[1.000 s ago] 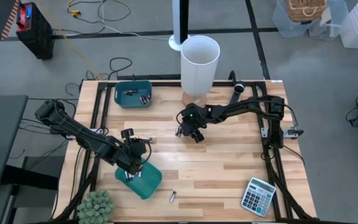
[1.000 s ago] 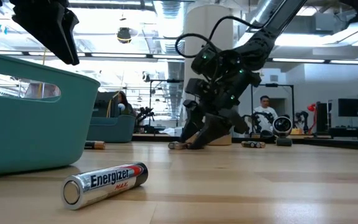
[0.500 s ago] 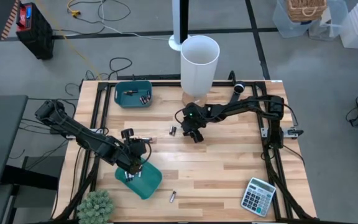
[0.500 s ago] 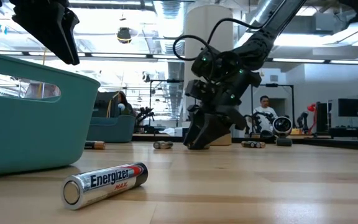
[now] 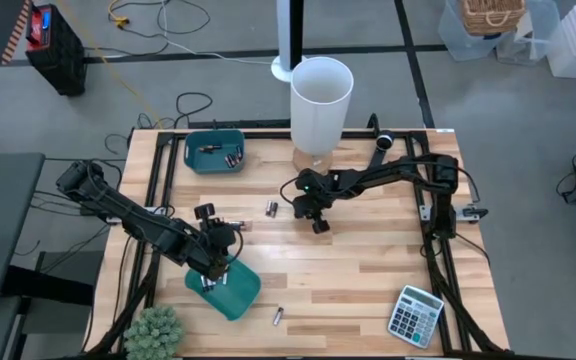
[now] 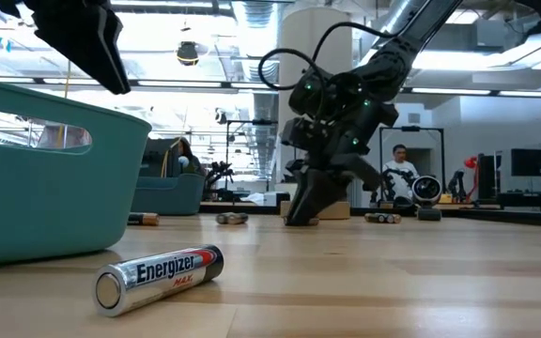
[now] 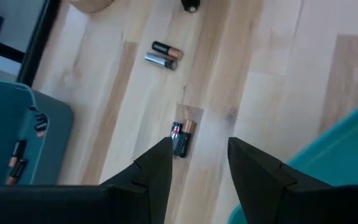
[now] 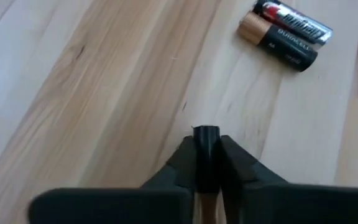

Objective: Sort batteries
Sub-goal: Put the black battery into the blue bin

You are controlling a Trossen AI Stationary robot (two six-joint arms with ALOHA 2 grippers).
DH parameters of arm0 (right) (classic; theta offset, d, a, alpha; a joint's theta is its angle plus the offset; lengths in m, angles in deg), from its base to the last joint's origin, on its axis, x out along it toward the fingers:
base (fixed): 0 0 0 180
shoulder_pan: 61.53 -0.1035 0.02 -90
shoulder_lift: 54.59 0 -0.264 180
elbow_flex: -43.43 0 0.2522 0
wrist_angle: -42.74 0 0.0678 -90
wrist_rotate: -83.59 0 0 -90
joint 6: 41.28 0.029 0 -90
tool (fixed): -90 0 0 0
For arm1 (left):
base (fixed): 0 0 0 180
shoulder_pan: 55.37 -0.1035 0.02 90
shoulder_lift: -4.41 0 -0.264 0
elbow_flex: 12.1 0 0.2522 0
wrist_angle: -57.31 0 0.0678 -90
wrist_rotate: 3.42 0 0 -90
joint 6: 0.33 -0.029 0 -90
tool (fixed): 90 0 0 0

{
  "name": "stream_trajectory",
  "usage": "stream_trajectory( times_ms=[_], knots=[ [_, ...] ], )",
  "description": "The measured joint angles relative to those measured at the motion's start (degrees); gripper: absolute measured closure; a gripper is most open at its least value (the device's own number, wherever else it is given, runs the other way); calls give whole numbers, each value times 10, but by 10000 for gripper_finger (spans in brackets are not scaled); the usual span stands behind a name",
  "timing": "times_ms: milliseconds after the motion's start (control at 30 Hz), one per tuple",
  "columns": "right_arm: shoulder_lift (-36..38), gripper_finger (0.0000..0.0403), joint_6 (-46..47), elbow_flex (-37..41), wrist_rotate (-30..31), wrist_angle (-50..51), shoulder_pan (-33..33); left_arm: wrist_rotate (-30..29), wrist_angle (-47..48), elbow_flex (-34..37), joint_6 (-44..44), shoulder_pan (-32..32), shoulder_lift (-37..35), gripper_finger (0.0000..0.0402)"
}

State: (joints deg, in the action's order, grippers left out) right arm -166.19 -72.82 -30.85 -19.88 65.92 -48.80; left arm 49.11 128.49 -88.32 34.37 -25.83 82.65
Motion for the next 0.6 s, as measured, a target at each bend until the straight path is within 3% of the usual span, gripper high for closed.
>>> stream_trajectory(
  times_ms=[100,400,600],
  knots=[
    [0,385,0,1,-1,1,0,-13,-1,0,1,0,0,253],
    [-3,387,-1,-35,-4,-8,0,-65,-15,0,16,-2,0,253],
    [-4,395,-15,-88,-71,-56,0,-82,-17,13,32,-3,-1,253]
  ],
)
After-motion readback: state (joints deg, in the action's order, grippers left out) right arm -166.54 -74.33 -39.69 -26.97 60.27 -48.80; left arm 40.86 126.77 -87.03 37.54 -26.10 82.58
